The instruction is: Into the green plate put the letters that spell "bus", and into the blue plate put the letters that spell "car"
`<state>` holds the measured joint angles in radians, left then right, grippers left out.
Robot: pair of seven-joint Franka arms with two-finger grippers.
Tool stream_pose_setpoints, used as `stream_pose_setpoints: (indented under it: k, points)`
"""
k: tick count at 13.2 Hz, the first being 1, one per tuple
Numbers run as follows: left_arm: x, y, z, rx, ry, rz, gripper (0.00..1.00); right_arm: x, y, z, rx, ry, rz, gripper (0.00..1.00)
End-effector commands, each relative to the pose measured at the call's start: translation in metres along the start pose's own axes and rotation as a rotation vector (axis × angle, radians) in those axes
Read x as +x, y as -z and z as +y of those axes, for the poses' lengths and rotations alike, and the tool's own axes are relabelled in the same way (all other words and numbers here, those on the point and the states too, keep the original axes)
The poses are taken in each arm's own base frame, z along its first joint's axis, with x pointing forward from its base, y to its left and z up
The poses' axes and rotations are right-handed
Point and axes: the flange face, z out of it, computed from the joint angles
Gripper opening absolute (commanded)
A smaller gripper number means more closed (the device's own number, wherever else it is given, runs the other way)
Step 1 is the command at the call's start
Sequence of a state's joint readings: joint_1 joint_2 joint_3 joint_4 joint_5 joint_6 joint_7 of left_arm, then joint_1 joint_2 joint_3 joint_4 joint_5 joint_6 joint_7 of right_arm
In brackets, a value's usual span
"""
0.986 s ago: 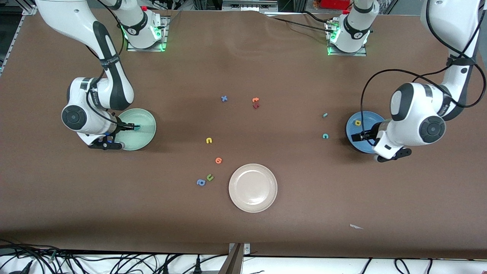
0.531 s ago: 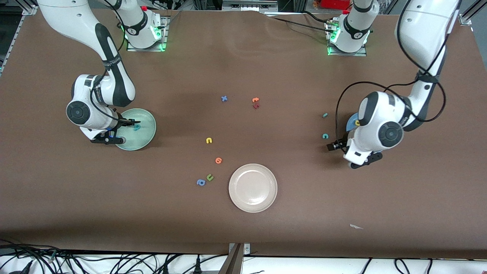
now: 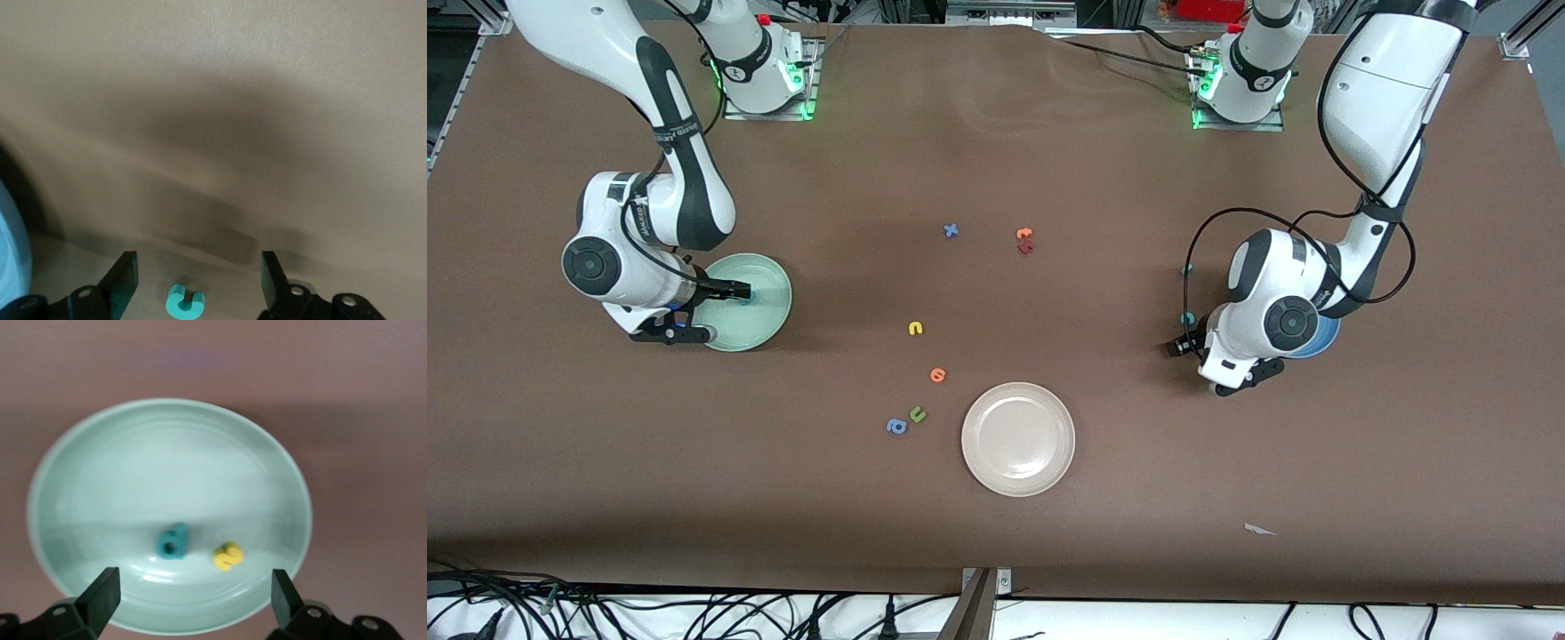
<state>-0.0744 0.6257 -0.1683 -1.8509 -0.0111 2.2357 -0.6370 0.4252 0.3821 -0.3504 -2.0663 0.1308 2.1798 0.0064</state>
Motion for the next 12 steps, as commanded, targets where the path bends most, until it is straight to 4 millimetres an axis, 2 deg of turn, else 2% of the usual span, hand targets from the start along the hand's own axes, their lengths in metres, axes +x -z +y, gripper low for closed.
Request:
stream_pose_setpoints:
  k: [1,2,3,4,6,8,10,12]
  points:
    - [-0.006,-0.005,0.001,0.004,0.007,-0.010,0.78,0.005,0.025,-0.058,0.070,0.011,0.033,1.00]
    - [-0.008,-0.008,0.000,0.009,0.000,-0.016,0.78,0.010,0.037,-0.084,0.075,0.057,0.056,1.00]
    - [-0.010,-0.008,-0.002,0.012,-0.003,-0.018,0.78,0.015,0.037,-0.096,0.062,0.082,0.065,1.00]
    - [-0.013,-0.009,-0.004,0.015,-0.007,-0.021,0.78,0.017,0.044,-0.136,0.052,0.160,0.084,1.00]
    - [-0.017,-0.008,-0.008,0.021,-0.007,-0.025,0.78,0.027,0.041,-0.195,0.030,0.240,0.110,1.00]
    - [-0.029,-0.008,-0.011,0.030,-0.028,-0.034,0.78,0.044,0.030,-0.235,0.016,0.289,0.128,1.00]
    - [-0.035,-0.011,-0.011,0.030,-0.039,-0.044,0.76,0.040,0.007,-0.269,0.014,0.321,0.145,1.00]
    - [-0.035,-0.014,-0.011,0.031,-0.039,-0.047,0.73,0.039,-0.001,-0.296,0.028,0.282,0.221,0.99]
